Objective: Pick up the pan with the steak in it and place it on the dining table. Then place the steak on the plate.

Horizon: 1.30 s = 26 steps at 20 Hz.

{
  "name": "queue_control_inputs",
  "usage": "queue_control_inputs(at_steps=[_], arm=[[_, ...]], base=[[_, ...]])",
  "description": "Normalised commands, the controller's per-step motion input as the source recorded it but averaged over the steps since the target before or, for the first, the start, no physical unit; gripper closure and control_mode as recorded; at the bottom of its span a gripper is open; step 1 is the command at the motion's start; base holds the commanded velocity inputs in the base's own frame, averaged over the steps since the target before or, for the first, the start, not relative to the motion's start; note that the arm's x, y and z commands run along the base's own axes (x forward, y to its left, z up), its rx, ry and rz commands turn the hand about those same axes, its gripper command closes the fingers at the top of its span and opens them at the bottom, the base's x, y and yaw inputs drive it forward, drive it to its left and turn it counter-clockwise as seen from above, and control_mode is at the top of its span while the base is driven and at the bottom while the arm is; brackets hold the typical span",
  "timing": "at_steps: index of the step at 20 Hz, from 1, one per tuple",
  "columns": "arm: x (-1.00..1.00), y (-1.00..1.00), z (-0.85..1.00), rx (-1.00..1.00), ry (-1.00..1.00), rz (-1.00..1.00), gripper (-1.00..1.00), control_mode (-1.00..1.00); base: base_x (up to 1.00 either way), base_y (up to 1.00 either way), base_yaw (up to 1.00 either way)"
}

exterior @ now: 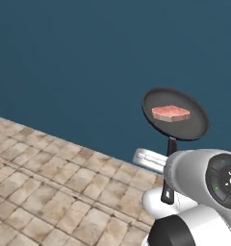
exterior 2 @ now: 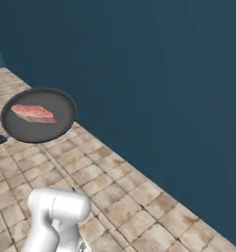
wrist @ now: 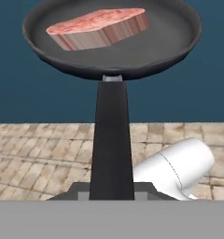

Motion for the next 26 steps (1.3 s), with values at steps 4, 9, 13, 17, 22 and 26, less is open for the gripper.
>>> queue_control_inputs(at_steps=[4, 9, 13, 17, 22, 26], arm=[[0.00, 0.00, 0.00, 0.00, 0.00, 0.00, 1.00, 1.00], [0.00, 0.00, 0.00, 0.00, 0.00, 0.00, 1.00, 1.00], [0.00, 0.00, 0.00, 0.00, 0.00, 0.00, 1.00, 1.00], [0.00, 0.00, 0.00, 0.00, 0.00, 0.00, 1.00, 1.00], [0.00, 0.00, 0.00, 0.00, 0.00, 0.00, 1.00, 1.00], [0.00, 0.00, 0.00, 0.00, 0.00, 0.00, 1.00, 1.00]], base=[[0.00, 0.00, 0.50], [0.00, 0.00, 0.50], [0.00, 0.00, 0.50], [0.00, 0.00, 0.50], [0.05, -0.25, 0.27], [0.14, -0.80, 0.02]])
